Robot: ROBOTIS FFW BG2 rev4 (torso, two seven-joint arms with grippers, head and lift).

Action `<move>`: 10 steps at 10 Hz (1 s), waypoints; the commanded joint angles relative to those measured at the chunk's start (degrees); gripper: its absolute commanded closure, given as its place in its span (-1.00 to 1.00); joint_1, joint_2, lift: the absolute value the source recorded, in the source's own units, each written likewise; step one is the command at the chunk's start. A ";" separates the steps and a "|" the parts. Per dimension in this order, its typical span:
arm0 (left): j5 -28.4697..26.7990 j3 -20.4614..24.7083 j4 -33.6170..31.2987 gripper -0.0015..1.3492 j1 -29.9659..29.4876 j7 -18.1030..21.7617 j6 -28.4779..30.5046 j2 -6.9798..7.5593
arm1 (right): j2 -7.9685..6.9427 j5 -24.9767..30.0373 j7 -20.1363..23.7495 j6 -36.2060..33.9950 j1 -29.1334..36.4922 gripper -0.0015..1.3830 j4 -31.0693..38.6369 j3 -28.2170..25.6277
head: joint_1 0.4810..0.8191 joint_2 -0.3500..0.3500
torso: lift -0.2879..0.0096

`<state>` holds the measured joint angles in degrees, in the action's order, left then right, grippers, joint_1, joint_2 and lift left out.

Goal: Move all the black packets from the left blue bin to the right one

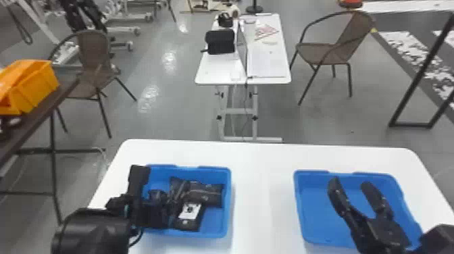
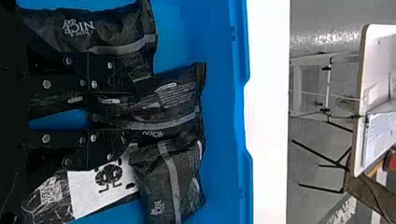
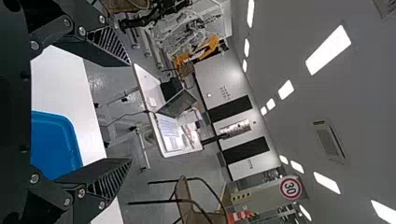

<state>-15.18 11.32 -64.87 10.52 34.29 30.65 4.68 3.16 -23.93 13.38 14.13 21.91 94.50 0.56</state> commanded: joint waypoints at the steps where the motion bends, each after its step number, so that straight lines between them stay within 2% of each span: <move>1: 0.41 1.33 -9.40 0.80 -3.93 1.66 -0.15 -0.46 | -0.08 -0.07 -0.02 0.02 -0.12 -0.54 0.07 0.06 | 0.27 0.21 | 0.94; 3: 2.35 5.02 -24.52 0.80 -11.05 5.88 2.05 -2.84 | -0.08 0.02 -0.02 0.02 -0.12 -0.54 0.07 0.06 | 0.27 0.21 | 0.94; 4: 4.63 5.99 -29.44 0.80 -13.42 10.18 0.82 -3.72 | -0.08 -0.07 0.06 0.02 -0.20 -0.54 0.07 0.23 | 0.27 0.21 | 0.94; 5: 8.76 5.55 -30.50 0.80 -14.12 15.37 -2.52 -3.80 | 0.01 -0.15 0.24 0.02 -0.47 -0.54 -0.01 0.41 | 0.27 0.20 | 0.94; 6: 12.10 4.06 -30.14 0.80 -14.04 18.97 -5.60 -3.45 | 0.01 0.02 0.42 0.02 -1.35 -0.54 -0.19 0.85 | 0.27 0.15 | 0.94; 7: 12.54 1.42 -27.95 0.80 -12.45 22.05 -7.44 -2.75 | 0.01 -0.07 0.59 0.02 -2.23 -0.54 -0.36 1.03 | 0.27 0.05 | 0.94; 8: 13.77 -1.39 -24.17 0.80 -10.17 25.65 -8.85 -2.13 | 0.18 -0.24 1.12 -0.07 -3.19 -0.54 -0.63 1.38 | 0.27 -0.03 | 0.94; 9: 17.29 -4.64 -19.77 0.80 -7.71 28.55 -9.29 -1.69 | 0.54 -0.24 1.56 -0.15 -4.95 -0.54 -1.07 2.43 | 0.27 -0.13 | 0.94; 10: 20.45 -7.54 -15.38 0.80 -5.16 29.69 -10.08 -1.52 | 0.62 -0.24 1.56 -0.59 -6.27 -0.54 -1.07 3.31 | 0.27 -0.17 | 0.94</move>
<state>3.28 5.67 -82.98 3.76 63.92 21.05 3.03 3.70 -24.17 14.95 13.78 16.50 93.48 3.32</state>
